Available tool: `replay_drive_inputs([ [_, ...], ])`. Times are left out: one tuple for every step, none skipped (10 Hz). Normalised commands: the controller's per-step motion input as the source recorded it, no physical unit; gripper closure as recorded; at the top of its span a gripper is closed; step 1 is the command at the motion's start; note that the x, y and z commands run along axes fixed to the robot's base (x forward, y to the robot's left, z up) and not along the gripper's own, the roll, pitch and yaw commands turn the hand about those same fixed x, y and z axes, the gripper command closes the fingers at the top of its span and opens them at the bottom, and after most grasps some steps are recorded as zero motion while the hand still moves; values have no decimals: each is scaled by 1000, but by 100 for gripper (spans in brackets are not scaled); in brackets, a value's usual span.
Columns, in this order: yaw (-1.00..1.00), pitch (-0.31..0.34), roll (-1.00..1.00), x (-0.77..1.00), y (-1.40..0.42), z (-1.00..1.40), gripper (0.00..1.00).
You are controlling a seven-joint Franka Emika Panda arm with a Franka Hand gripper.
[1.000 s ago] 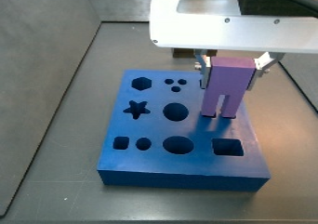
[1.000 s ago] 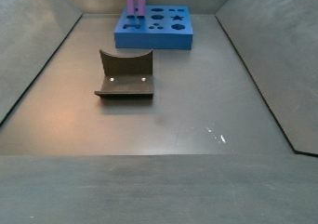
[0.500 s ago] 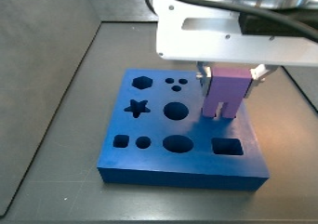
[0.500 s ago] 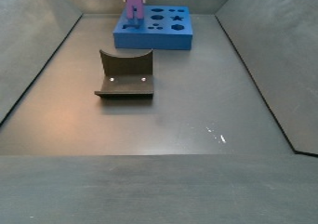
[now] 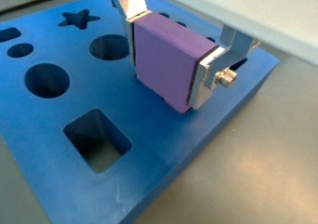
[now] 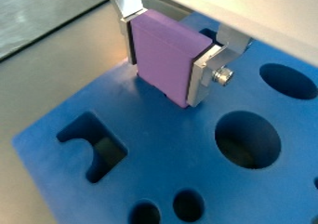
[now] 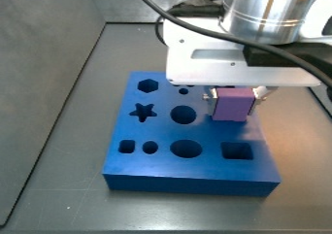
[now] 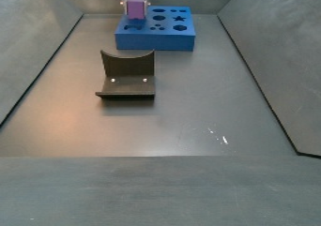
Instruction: Insert the double-square object.
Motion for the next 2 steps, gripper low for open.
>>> replay_drive_inputs([
  [63, -24, -11, 0, 0, -94, 100],
  [0, 0, 0, 0, 0, 0, 100],
])
